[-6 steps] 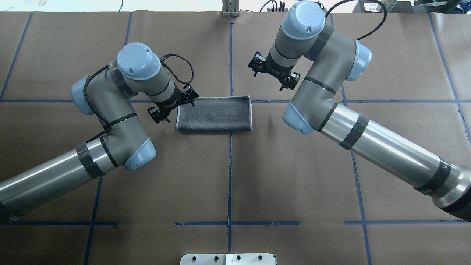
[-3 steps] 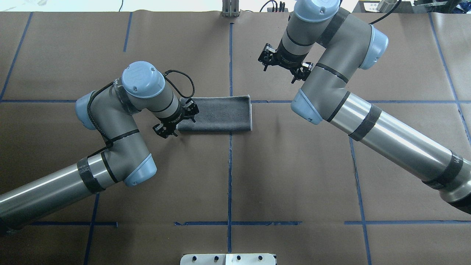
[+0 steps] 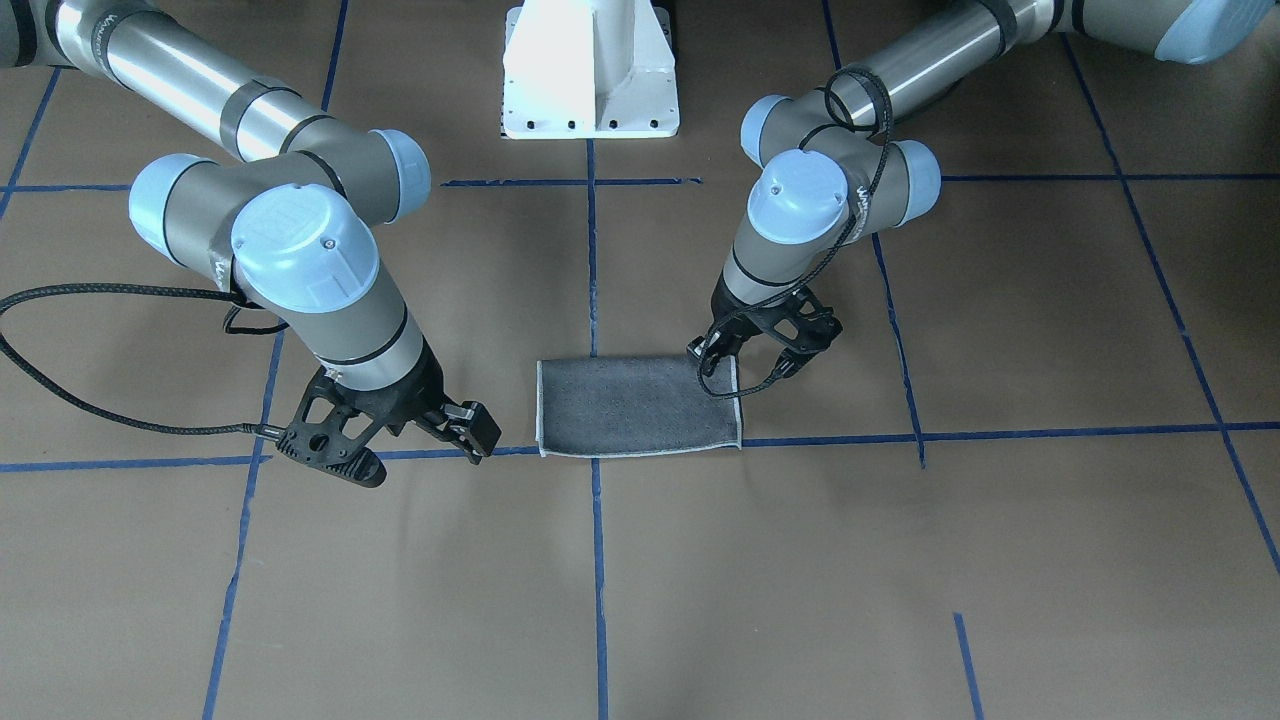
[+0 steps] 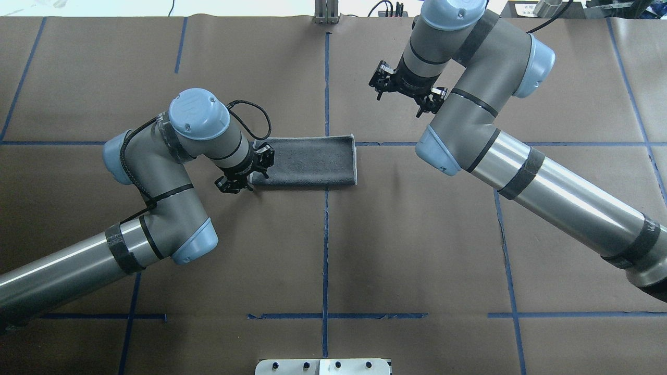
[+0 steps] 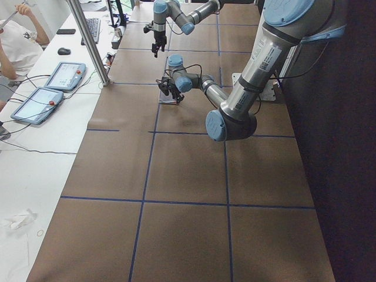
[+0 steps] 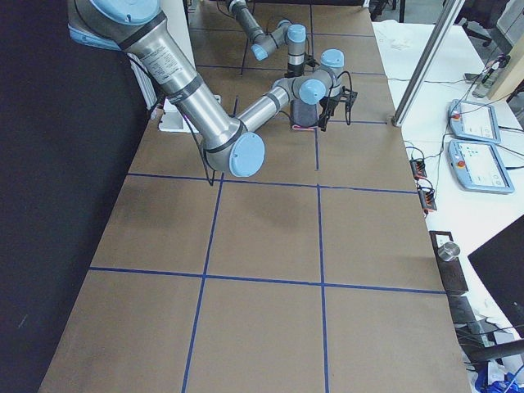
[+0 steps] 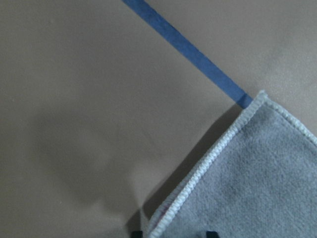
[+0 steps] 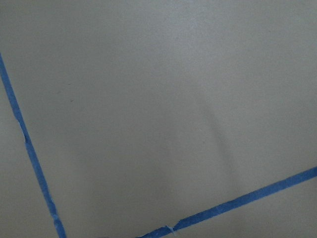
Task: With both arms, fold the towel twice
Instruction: 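Grasp the folded towel's end nearest the left gripper while the right arm withdraws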
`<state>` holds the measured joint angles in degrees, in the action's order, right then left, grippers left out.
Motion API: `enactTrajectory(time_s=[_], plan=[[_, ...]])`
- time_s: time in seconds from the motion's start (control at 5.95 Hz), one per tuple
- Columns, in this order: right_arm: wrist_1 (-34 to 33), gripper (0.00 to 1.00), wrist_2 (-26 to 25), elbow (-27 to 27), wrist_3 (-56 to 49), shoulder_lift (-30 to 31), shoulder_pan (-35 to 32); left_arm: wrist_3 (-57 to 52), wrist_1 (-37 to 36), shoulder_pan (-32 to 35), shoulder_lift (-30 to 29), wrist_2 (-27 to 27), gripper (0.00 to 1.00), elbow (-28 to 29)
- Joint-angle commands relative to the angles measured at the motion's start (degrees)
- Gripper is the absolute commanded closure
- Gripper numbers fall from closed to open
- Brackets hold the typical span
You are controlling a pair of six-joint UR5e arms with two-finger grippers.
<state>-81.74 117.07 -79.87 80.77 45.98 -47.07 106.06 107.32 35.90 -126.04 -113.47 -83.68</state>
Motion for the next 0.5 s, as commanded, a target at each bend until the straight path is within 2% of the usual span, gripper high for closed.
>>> enactTrajectory(time_s=[0.0, 0.17, 0.34], plan=[[0.0, 0.00, 0.0, -1.1, 0.0, 1.1, 0.0, -0.3, 0.0, 0.2, 0.3, 0.0, 0.50, -0.1], [0.0, 0.00, 0.0, -1.1, 0.0, 1.2, 0.0, -0.3, 0.0, 0.1, 0.3, 0.0, 0.60, 0.0], [0.1, 0.00, 0.2, -1.2, -0.1, 1.5, -0.4, 0.1, 0.0, 0.1, 0.2, 0.0, 0.86, 0.0]])
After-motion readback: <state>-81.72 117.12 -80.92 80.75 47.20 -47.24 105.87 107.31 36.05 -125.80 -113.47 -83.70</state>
